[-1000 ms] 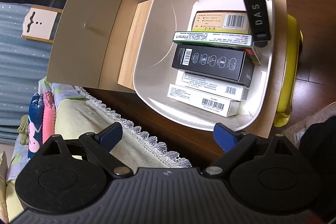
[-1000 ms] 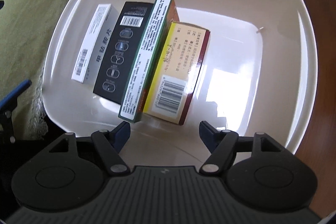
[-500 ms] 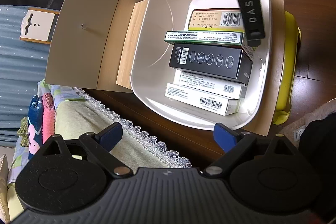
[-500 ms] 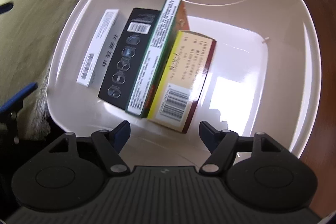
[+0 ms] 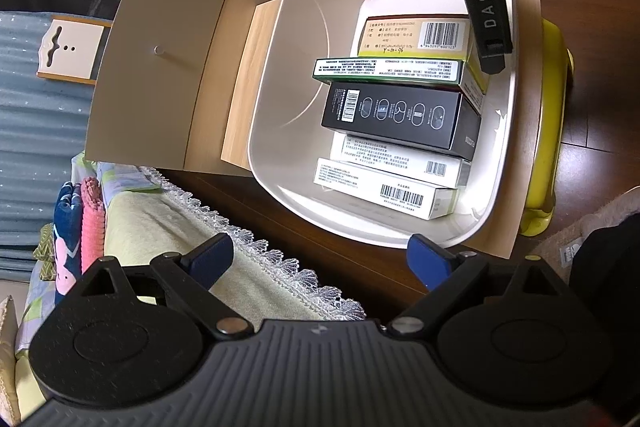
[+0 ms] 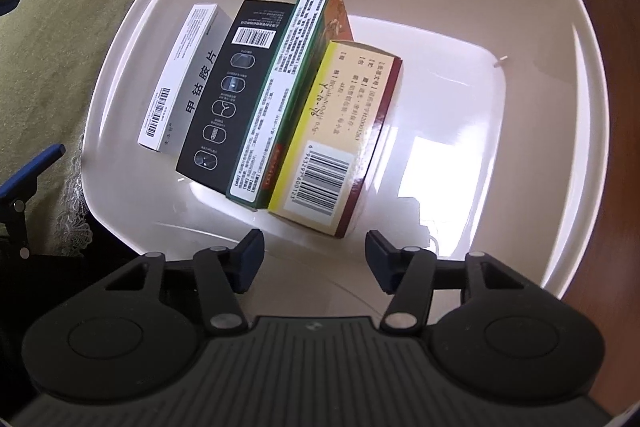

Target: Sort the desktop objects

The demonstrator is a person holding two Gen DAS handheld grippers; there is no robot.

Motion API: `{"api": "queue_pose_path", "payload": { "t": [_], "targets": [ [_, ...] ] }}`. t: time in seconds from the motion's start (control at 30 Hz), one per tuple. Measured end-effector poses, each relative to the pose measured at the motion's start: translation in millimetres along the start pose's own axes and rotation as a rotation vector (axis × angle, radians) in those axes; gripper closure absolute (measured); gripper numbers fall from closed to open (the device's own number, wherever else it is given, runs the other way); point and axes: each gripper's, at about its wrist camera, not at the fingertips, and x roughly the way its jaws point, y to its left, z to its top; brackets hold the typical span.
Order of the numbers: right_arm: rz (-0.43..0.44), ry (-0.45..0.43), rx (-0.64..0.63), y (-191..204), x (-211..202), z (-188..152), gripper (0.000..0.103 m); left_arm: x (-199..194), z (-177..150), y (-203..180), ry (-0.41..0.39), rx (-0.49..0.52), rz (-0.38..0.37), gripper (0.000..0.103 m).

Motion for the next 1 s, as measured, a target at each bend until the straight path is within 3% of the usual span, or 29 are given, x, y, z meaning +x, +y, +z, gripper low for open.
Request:
{"api": "queue_pose_path", "payload": {
  "t": [0.27,0.57,0.73,0.83,1.0],
  "targets": [
    [-0.062,-0.069,-0.098,5,-38,7,0.05,-2,-1,1,-0.004,-0.006,0.006,0.008],
    [-0.035,-0.165,-0.14,15,-65,20,0.051,-9,-3,8,0.002,-0.024,0.031,0.008],
    [-0.04,-0.216,-0.159,20,-83,31,0.035,-20,-5,17,0.012,-0.048,0.052,0.008],
    [-0.053,-0.245,-0.181,27,-84,34,0.022,-31,-9,30,0.015,-0.143,0.052,0.007],
    [-0.066,-0.289,-0.226,41,-99,33,0.012,-55,-18,53,0.004,-0.31,0.05,0.007]
  ]
}}
